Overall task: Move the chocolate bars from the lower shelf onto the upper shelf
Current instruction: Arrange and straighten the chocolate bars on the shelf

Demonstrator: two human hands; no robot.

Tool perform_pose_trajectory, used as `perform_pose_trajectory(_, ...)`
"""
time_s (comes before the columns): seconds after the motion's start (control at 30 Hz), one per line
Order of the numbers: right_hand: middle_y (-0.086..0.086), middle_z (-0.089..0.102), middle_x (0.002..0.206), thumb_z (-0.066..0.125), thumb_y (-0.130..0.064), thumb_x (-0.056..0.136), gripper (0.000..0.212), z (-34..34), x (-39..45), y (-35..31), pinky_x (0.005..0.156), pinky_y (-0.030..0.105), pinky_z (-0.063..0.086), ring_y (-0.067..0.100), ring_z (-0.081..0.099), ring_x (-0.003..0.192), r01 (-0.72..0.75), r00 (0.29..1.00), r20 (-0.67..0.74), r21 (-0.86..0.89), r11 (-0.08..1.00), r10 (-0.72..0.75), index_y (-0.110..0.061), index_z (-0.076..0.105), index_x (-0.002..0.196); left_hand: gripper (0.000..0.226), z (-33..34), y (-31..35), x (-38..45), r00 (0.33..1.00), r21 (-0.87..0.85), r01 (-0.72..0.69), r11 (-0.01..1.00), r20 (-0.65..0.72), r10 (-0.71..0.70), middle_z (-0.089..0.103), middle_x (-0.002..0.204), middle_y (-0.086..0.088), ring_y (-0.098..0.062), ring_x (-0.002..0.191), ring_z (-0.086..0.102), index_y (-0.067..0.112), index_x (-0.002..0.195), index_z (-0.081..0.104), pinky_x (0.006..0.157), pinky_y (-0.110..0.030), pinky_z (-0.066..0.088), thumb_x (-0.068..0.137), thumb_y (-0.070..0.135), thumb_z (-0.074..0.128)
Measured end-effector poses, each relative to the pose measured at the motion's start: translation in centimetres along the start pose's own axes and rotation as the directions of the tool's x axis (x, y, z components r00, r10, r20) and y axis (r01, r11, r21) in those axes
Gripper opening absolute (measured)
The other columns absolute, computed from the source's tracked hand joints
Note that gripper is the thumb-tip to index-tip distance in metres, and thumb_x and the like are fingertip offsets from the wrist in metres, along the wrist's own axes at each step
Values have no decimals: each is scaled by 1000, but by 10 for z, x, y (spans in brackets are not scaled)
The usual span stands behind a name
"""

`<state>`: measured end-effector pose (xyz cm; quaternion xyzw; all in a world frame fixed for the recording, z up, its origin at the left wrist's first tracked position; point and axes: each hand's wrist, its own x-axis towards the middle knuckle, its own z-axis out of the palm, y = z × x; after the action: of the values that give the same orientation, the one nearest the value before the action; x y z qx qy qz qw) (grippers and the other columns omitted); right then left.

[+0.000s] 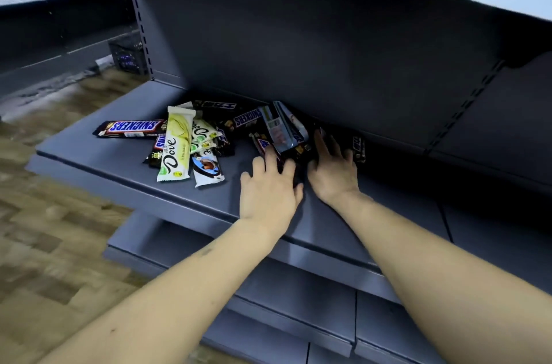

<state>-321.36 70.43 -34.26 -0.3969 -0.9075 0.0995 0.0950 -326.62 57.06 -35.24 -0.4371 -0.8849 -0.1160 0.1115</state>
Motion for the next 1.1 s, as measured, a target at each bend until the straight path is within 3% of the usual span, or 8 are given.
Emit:
perform_pose_trajectory(0.2, 17, 53, 128, 52, -27, 91, 38, 8, -14, 9, 93, 41, 38, 38, 47, 112, 11, 972, -234, 79, 997, 7, -15, 57, 127, 41, -3, 3, -6, 999, 33, 31, 999, -21, -31, 43, 134, -18, -33, 107, 47, 14, 120, 51, 76, -41, 45, 93, 44, 46)
perform_pose_trajectory(0.4, 12, 50, 108, 61, -20, 89, 15, 1, -65, 18, 80, 38, 49, 31, 49, 98, 23, 938, -339, 270, 962, 73, -20, 65, 103, 29, -14, 15, -19, 997, 122, 3, 993, 80, -12, 52, 126, -18, -31, 99, 53, 15, 109, 60, 74, -38, 46, 92, 38, 55)
perform_pose_trajectory(0.57, 7, 50, 113, 63, -36, 89, 32, -6, -109, 30, 91, 35, 46, 23, 48, 106, -34, 959, -256, 308, 951, 118, -30, 60, 121, 40, -27, 24, -26, 984, 114, -31, 993, 179, 10, 32, 140, -22, -34, 117, 41, 11, 131, 43, 91, -38, 39, 102, 37, 33)
perform_pose_trajectory(0.67, -2, 52, 109, 61, -31, 91, 39, -15, -128, 36, 89, 33, 47, 19, 48, 103, -28, 972, -210, 337, 941, 104, -34, 56, 130, 50, -34, 27, -33, 976, 63, -8, 998, 216, -6, 44, 130, -20, -30, 109, 50, 14, 132, 48, 84, -34, 46, 94, 45, 53)
perform_pose_trajectory(0.73, -11, 49, 94, 61, -25, 92, 48, -23, -134, 43, 86, 31, 48, 14, 49, 92, -41, 985, -141, 386, 922, 103, -38, 50, 137, 61, -42, 28, -39, 974, 8, -8, 1000, 225, 6, 47, 125, -16, -26, 105, 53, 14, 137, 46, 81, -32, 49, 88, 47, 60)
perform_pose_trajectory(0.87, -8, 51, 71, 68, -16, 87, 82, -39, -134, 55, 73, 14, 45, 6, 50, 65, -155, 983, 12, 573, 805, 181, -43, 22, 150, 78, -51, 34, -49, 958, -179, -10, 984, 281, 61, 30, 135, -13, -24, 119, 40, 11, 151, 14, 93, -30, 45, 93, 47, 53)
perform_pose_trajectory(1.0, -8, 61, 67, 77, -32, 79, 75, -57, -112, 61, 63, 6, 41, 3, 59, 66, -256, 964, 189, 452, 855, 188, -30, 41, 145, 83, -59, 25, -51, 948, -373, 37, 927, 307, 85, 30, 135, -5, -20, 123, 37, 15, 148, 28, 96, -31, 45, 83, 52, 64)
perform_pose_trajectory(1.1, -7, 65, 68, 78, -46, 75, 72, -59, -109, 64, 71, 20, 50, 6, 64, 73, -291, 953, 187, 351, 890, 238, -28, 48, 138, 85, -60, 10, -46, 934, -455, 23, 890, 327, 144, 36, 133, 0, -18, 122, 35, 19, 142, 43, 100, -35, 43, 73, 60, 69)
